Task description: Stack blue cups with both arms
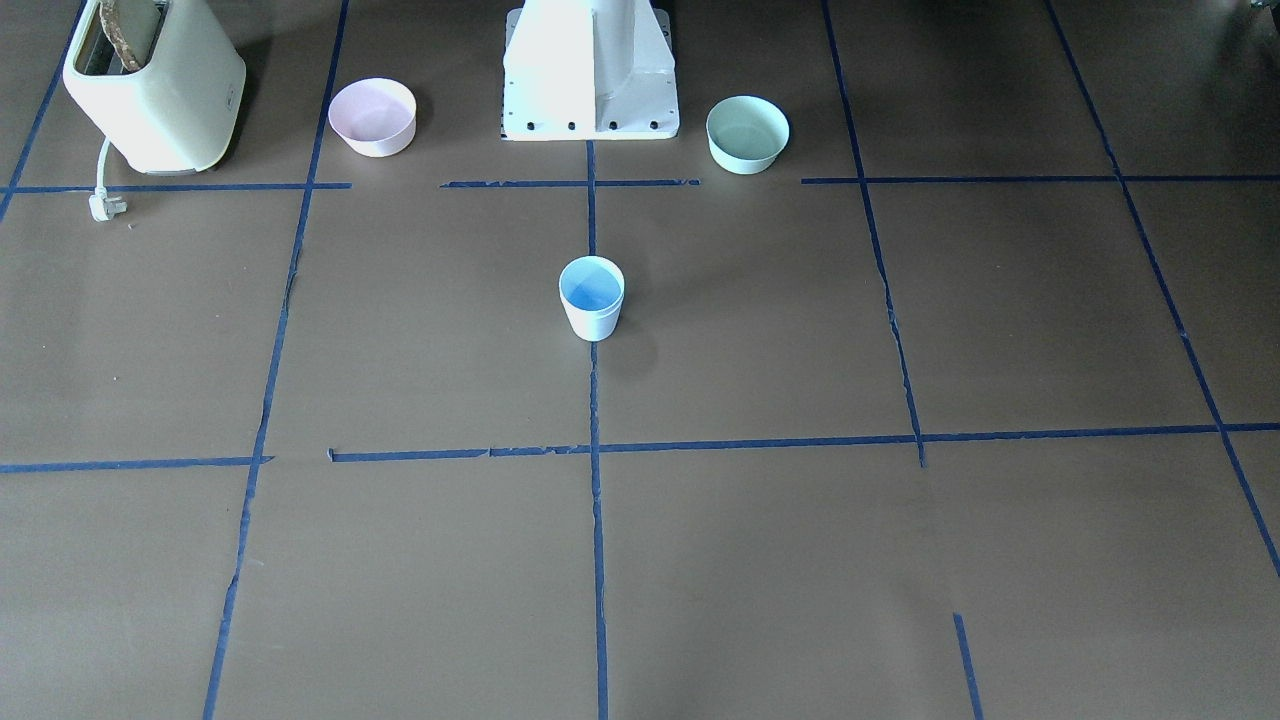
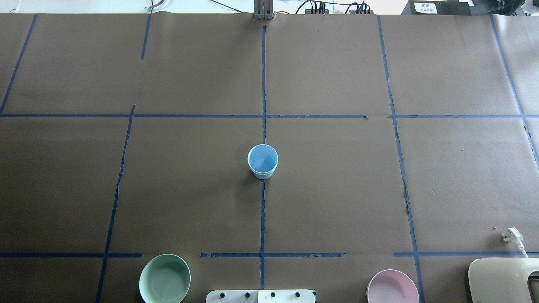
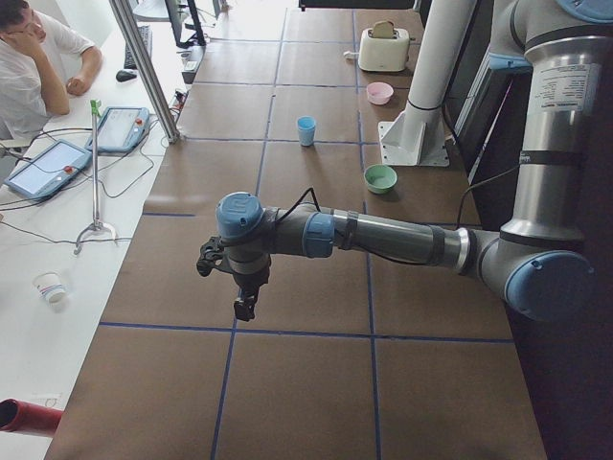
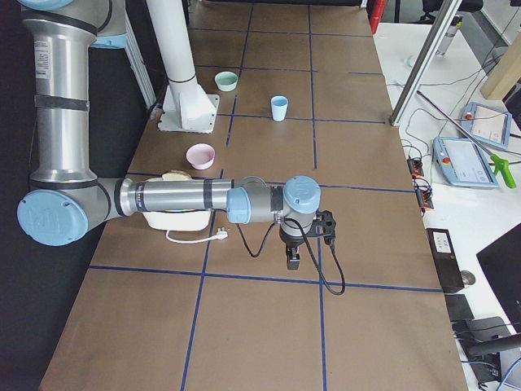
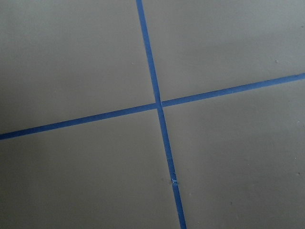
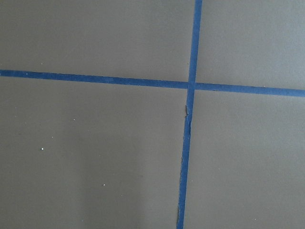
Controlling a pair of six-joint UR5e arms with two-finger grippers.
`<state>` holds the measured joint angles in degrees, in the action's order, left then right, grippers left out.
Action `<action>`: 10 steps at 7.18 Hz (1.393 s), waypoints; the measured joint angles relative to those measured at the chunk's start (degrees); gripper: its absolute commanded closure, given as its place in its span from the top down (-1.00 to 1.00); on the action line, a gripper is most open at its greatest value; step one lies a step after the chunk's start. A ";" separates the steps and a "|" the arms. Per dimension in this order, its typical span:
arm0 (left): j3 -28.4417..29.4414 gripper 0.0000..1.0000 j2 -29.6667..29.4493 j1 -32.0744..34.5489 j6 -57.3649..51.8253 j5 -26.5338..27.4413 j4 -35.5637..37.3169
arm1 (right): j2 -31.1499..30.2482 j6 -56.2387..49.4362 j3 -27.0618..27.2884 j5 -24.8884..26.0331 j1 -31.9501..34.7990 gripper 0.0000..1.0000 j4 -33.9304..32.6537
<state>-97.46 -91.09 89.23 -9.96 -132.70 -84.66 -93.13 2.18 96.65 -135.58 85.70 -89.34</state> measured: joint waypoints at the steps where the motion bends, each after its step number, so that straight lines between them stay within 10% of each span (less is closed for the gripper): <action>1: 0.19 1.00 0.95 0.09 -1.11 -0.11 0.10 | -0.06 -0.59 -0.18 0.11 0.04 1.00 0.00; 10: 1.77 1.00 2.78 0.38 3.32 -1.20 5.56 | 0.26 -5.73 -1.30 0.15 -0.89 1.00 0.14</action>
<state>-95.69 -88.30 89.61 -6.64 -133.90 -79.10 -92.87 -3.55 95.35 -135.43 84.82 -89.20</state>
